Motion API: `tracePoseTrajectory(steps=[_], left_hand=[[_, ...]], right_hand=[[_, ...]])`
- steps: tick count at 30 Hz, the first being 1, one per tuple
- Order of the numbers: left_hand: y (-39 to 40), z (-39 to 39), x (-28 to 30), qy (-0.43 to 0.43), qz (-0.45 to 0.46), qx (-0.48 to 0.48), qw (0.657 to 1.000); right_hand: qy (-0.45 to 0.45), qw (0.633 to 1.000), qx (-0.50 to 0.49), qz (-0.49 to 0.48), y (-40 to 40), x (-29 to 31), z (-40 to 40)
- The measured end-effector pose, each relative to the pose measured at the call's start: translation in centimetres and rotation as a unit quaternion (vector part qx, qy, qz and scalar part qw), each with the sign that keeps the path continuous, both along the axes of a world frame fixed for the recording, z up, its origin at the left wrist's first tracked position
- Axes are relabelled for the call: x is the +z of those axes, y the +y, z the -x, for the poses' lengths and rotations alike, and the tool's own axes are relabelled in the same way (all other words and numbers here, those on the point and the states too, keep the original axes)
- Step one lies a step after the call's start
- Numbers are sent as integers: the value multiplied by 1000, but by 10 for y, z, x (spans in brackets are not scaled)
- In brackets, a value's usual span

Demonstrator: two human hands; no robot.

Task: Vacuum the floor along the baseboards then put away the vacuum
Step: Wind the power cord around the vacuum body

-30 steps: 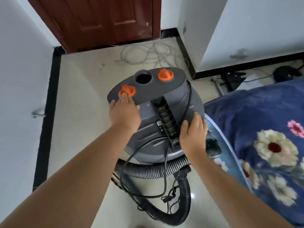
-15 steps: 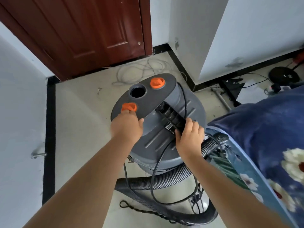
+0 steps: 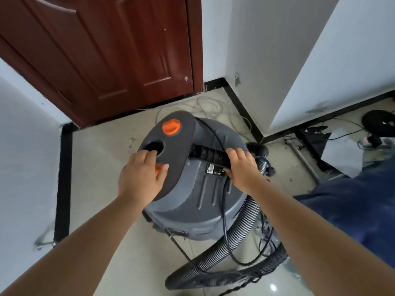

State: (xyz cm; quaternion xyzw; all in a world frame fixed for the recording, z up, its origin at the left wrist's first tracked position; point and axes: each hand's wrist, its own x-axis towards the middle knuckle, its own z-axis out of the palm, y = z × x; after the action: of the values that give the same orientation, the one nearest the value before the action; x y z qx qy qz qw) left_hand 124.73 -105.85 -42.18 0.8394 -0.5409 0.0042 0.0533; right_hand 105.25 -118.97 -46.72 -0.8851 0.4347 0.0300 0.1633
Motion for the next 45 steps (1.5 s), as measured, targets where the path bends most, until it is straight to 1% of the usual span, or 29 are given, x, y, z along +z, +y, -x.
tracePoseTrajectory(steps=[1, 3, 4, 6, 8, 11, 15, 17, 21, 23, 27, 30, 35, 42, 45], left_hand=[[-5, -11, -6, 16, 2, -13, 1000], [-16, -24, -18, 63, -37, -19, 997], [-20, -28, -23, 77, -47, -30, 995], [-26, -34, -38, 79, -36, -44, 995], [-27, -38, -45, 77, -37, -20, 996], [-27, -40, -46, 46, -15, 12, 999], [-27, -32, -43, 50, -14, 46, 998], [-28, -21, -41, 59, -2, 79, 995], [-38, 11, -42, 64, 22, 100, 993], [-49, 34, -44, 49, 29, 98, 994], [-84, 92, -46, 14, 57, 79, 995], [-113, 135, -49, 4, 69, 54, 996], [-166, 200, -50, 44, 48, 48, 997], [-237, 275, -47, 79, 17, 26, 996], [-264, 304, -43, 99, -4, 19, 995]], right_hand=[[1, 1000, 1, -5, -9, 1, -11], [17, 1000, 14, -17, -25, 1, -29], [17, 1000, 18, -15, -32, -1, -37], [15, 999, 36, -11, -44, -3, -51], [6, 998, 59, -18, -54, -8, -61], [-9, 996, 89, -19, -66, -8, -73], [-8, 989, 146, -18, -74, -5, -75], [0, 984, 177, -11, -78, -4, -67], [19, 975, 220, -4, -98, -2, -40], [31, 973, 230, -2, -112, 1, -22], [68, 974, 217, 2, -148, 8, 22], [87, 978, 187, 13, -174, 11, 56], [83, 989, 122, -26, -215, 15, 116], [125, 985, 115, 16, -286, 12, 190], [115, 987, 106, 34, -316, 9, 211]])
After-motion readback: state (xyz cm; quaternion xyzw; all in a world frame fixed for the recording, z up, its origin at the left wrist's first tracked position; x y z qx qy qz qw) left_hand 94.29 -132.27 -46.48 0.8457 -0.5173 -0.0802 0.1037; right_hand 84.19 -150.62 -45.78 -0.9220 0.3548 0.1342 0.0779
